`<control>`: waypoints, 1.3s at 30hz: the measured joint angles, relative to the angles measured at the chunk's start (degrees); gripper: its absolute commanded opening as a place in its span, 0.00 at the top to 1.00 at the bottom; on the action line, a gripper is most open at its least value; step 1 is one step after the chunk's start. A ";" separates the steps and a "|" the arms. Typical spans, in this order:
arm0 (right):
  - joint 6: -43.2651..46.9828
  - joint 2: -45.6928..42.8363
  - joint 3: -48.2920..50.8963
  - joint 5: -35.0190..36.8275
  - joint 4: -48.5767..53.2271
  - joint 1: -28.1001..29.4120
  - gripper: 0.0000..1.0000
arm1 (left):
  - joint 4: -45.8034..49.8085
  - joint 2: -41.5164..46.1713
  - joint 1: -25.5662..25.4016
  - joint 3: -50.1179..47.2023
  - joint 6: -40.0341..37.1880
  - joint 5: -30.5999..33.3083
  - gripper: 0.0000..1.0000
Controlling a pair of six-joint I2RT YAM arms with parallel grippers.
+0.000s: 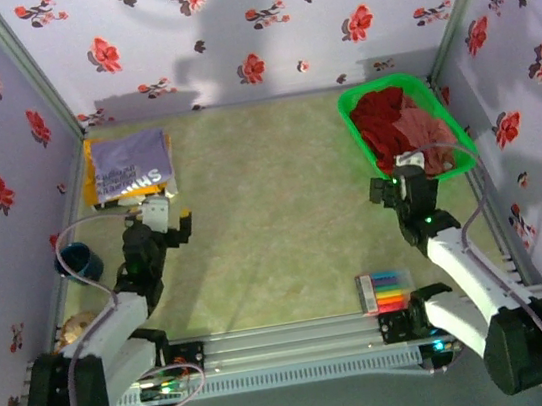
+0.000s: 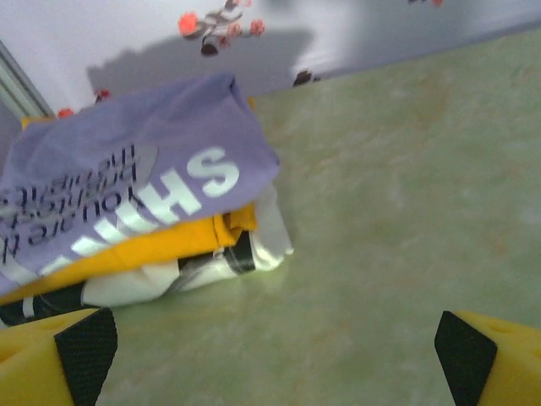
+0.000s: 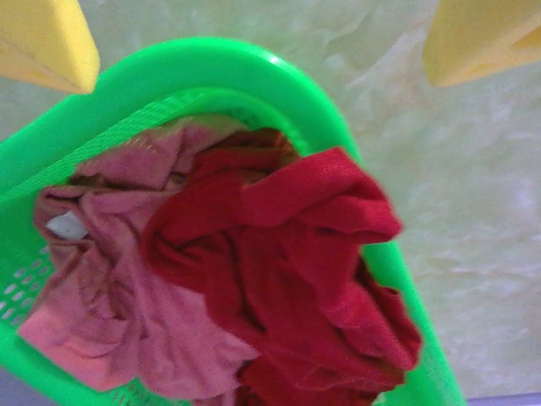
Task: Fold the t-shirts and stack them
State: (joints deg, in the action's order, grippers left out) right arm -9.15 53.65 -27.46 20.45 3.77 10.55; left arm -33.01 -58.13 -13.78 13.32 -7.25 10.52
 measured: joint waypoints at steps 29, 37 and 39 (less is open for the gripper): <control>4.70 29.27 6.84 -5.66 -54.88 -9.55 0.01 | -30.97 -30.80 11.21 -0.20 5.70 -1.51 0.01; 5.33 31.85 5.84 -6.86 -57.46 -9.81 0.01 | -23.32 -30.75 11.41 7.85 7.54 4.33 0.01; 5.35 32.65 4.59 -7.39 -56.78 -9.92 0.01 | -22.14 -30.75 11.45 7.85 7.63 4.83 0.01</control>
State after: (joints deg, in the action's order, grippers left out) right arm -3.79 86.30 -22.87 13.06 -53.01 0.62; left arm -55.16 -88.88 -2.33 21.17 0.38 15.35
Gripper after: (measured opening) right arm 0.993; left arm 0.994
